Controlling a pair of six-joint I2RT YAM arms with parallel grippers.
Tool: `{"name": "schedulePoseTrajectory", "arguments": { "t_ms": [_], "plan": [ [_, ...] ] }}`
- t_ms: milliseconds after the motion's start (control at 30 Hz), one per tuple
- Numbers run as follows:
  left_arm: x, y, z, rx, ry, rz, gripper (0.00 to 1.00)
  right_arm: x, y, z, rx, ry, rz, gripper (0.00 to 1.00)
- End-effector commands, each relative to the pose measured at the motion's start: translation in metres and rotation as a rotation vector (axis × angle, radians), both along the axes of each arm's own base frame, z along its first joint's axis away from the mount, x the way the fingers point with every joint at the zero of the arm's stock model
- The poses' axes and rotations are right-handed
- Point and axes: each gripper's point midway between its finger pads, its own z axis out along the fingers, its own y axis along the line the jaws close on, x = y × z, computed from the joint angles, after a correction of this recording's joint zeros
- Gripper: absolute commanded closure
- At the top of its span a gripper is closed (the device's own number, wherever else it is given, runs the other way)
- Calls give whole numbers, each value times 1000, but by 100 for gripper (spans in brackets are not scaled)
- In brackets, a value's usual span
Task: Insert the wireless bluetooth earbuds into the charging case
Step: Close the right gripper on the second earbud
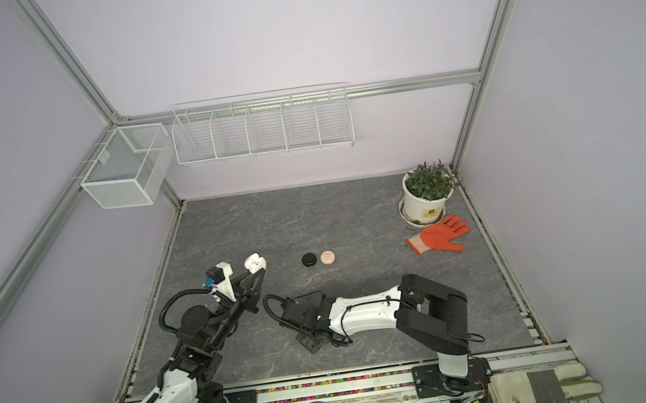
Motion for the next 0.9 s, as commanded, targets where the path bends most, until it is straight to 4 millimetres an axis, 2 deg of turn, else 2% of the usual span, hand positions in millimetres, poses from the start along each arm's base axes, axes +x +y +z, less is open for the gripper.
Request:
{"name": "schedulePoseTrajectory", "arguments": {
  "t_ms": [0,333,633,867],
  "plan": [
    [4,3,8,-14,-14,22,100,-9,-13,-11,-70,48,0,76],
    [5,2,9,-13,-14,21,100,-8,-18,-8,-89,49,-20,69],
    [4,3,8,-10,-16,24,100,-10,-15,-17,-98,74,-17,74],
    [3,5,9,-9,-19,27,100,-10,-15,-16,-103,79,-17,78]
  ]
}}
